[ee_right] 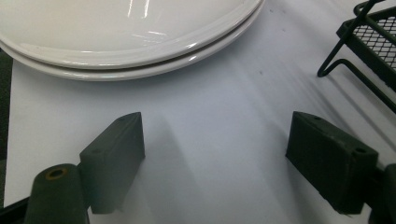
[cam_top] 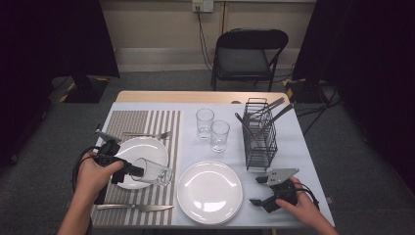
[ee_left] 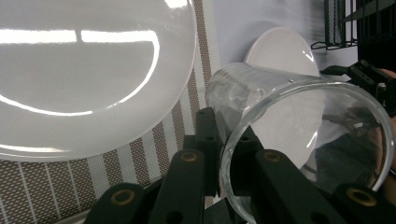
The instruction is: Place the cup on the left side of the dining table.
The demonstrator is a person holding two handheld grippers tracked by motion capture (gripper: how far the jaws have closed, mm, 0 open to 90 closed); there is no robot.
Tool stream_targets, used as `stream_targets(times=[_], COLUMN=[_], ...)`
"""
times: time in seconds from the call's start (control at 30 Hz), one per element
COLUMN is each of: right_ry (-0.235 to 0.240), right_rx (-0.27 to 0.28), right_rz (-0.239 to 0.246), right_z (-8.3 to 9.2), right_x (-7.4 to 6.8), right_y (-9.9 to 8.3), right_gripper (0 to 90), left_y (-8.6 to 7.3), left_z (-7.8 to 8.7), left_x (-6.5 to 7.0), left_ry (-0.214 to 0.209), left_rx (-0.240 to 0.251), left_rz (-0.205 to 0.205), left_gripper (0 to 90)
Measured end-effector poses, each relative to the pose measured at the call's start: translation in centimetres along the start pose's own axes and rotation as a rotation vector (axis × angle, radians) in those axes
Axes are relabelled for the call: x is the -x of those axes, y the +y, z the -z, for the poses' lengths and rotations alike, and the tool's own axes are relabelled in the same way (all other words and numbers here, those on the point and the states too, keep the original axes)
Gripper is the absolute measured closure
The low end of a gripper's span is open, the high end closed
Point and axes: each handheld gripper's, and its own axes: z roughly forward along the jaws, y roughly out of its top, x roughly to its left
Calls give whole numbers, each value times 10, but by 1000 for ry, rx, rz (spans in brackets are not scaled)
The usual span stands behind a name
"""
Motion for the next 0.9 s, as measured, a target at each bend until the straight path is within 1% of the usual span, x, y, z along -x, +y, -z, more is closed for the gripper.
stream_targets(times=[0.07,0.13,0.17,0.2,0.23,0.27,0.3,0.4,0.43,0.5,0.73,0.8,0.83,0.9], right_ry=[0,-1,0,0,1,0,-1,0,-1,0,-1,-1,-1,-1], right_rx=[0,0,0,0,0,0,0,0,-1,0,0,0,0,0], right_rz=[0,0,1,0,1,1,1,0,0,1,0,0,0,0], right_z=[0,0,0,0,0,0,0,0,0,0,0,0,0,0], right_x=[0,0,0,0,0,0,0,0,0,0,0,0,0,0], right_y=[0,0,0,0,0,0,0,0,0,0,0,0,0,0], right_gripper=[183,183,183,183,183,183,183,183,183,183,183,183,183,183], left_y=[-1,-3,-4,-4,-5,-5,-6,-8,-8,-10,-14,-16,-16,-17], left_z=[-1,-1,-2,-2,-2,-3,-2,-3,-3,-4,-6,-7,-7,-8], left_x=[0,-1,-1,-2,-2,-3,-4,-4,-5,-6,-10,-10,-10,-10], left_ry=[4,12,16,18,22,9,11,15,11,20,20,38,29,26], left_rx=[4,-2,-2,-5,1,-3,-11,-5,-13,-11,-15,-18,-23,-21], left_rz=[2,-4,8,2,5,12,4,8,4,5,16,9,14,15], left_gripper=[855,856,856,856,855,856,855,855,856,855,855,855,855,855])
